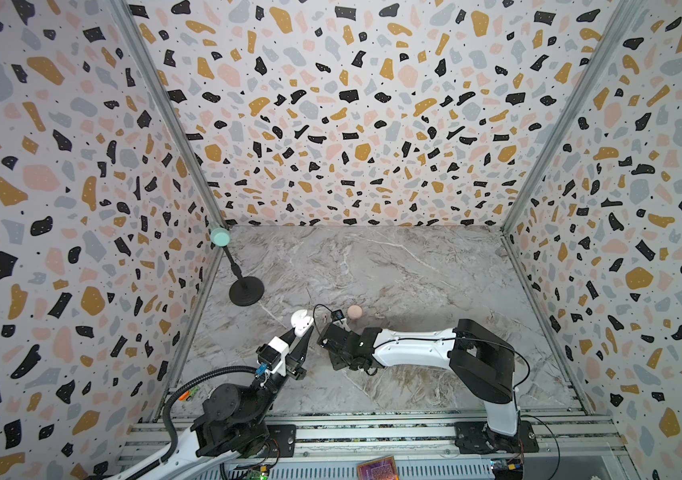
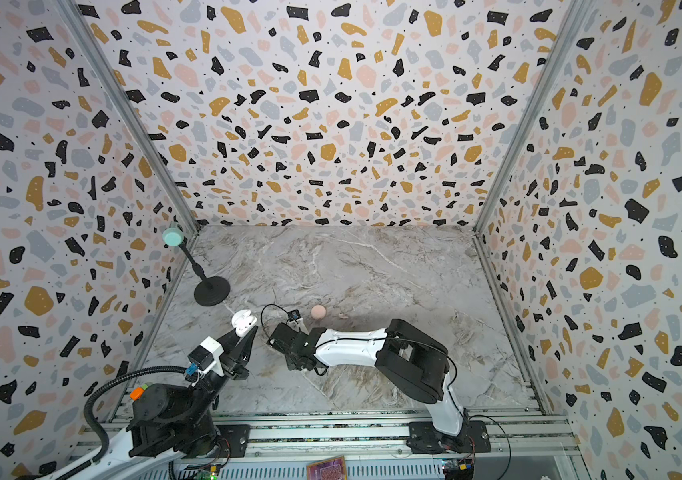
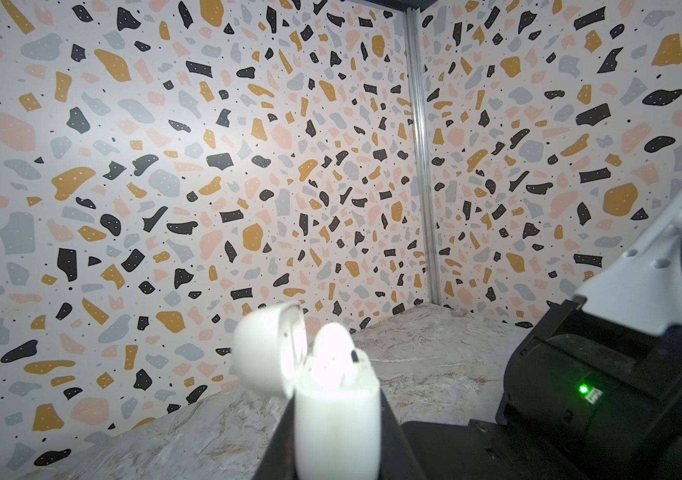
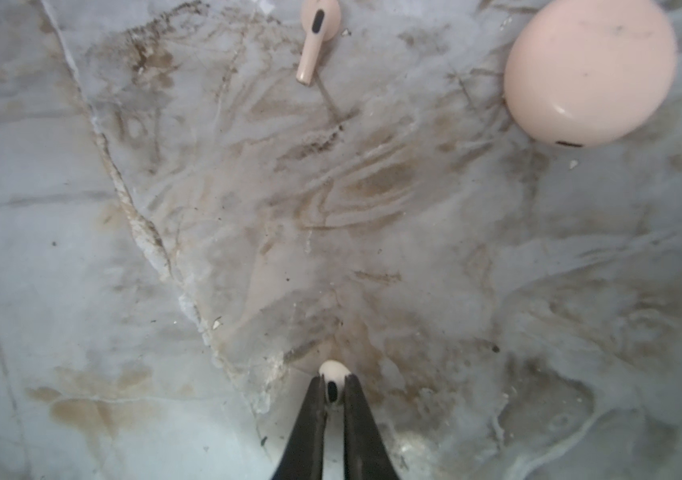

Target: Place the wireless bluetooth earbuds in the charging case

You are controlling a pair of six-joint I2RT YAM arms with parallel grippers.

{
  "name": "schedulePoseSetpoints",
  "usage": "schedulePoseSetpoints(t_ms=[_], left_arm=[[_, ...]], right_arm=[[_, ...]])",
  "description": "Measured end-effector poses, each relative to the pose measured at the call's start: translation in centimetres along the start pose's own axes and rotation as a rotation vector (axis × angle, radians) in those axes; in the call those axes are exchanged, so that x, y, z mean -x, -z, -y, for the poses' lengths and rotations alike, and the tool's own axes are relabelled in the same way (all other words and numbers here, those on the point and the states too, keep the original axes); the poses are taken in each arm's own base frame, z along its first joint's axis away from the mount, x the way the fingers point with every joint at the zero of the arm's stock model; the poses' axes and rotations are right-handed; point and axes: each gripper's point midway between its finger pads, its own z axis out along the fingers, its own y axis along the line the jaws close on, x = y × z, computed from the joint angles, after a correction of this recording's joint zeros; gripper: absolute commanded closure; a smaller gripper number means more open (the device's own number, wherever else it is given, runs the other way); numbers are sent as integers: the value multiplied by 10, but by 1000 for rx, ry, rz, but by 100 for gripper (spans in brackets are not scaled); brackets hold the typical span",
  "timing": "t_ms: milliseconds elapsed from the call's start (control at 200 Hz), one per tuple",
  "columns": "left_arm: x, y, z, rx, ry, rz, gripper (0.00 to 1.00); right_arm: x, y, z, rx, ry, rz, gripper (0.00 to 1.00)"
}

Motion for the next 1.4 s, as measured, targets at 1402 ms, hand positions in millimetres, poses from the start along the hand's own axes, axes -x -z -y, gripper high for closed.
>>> schedulePoseSetpoints(t_ms=[1402], left_arm=[[0,0,0,1,0,0,100]], right_arm=[[-19,13,-5,-237,138,61,88]])
